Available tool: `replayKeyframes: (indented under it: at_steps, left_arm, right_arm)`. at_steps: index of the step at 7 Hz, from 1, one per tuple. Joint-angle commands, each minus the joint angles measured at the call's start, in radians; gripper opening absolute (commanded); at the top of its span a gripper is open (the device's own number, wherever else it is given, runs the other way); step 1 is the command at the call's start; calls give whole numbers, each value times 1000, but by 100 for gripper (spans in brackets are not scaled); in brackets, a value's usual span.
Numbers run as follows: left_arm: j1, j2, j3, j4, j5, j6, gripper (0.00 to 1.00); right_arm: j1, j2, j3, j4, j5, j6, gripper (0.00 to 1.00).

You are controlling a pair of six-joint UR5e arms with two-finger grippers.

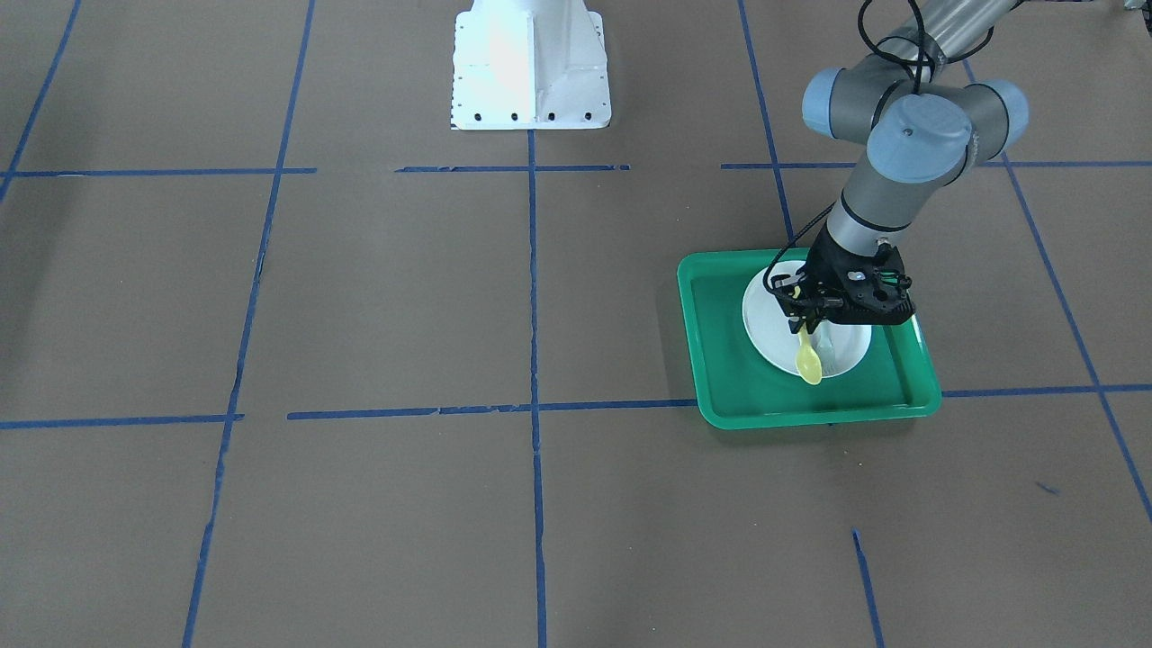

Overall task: Place spoon
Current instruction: 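Carry the spoon off the plate and set it on the tray beside it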

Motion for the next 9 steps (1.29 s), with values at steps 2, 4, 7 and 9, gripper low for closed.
replayKeyframes:
  at_steps: [2, 4, 7, 9]
  left_arm:
    - [70, -92, 101, -1, 3, -112, 0]
    - [96, -93, 119, -3, 21, -116, 0]
    - [96, -92, 110, -3, 27, -106, 34]
    - [91, -92, 95, -1, 30, -104, 52]
  right_arm:
    - [0, 0, 0, 0, 0, 0, 100]
    - [0, 0, 0, 0, 0, 0, 100]
    - [0, -1, 0, -2, 0, 0, 100]
    - [0, -1, 0, 0, 0, 0, 100]
